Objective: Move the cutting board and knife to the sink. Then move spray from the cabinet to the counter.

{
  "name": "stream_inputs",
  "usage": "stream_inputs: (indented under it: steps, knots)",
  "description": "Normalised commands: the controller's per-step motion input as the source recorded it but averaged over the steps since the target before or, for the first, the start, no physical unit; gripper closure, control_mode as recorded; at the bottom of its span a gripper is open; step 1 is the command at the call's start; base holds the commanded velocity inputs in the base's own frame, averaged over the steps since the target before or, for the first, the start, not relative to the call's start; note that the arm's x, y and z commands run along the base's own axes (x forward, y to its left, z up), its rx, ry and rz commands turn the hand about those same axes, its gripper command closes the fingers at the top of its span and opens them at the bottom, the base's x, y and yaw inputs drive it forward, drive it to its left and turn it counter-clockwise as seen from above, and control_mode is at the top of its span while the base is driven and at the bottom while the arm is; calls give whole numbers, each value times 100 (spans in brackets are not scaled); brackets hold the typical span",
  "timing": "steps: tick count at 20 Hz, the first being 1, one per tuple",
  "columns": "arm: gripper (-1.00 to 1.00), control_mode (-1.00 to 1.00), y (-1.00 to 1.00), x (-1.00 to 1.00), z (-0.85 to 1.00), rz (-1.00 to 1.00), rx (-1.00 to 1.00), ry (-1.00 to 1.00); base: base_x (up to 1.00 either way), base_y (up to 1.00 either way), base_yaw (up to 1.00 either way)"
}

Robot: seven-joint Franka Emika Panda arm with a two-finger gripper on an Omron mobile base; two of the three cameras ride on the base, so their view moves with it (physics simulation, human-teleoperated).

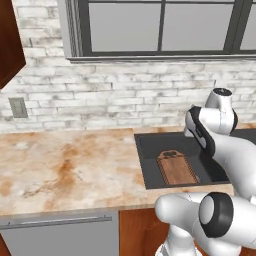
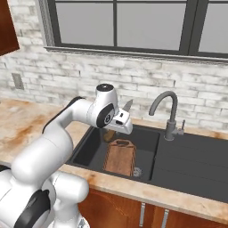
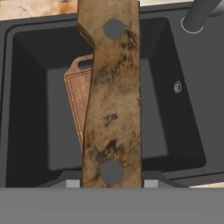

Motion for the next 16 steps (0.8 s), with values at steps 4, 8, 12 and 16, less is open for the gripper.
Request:
stream_inputs:
  steps: [4,8,12,16]
  knots:
    - [100,100,0,0,0,0,0,0,0,0,0]
    - [100,100,0,0,0,0,0,0,0,0,0]
    - [100,-100,0,17,-10,0,-3,0,0,0,0]
    - [100,-100,0,27,-14,6,-6,0,0,0,0]
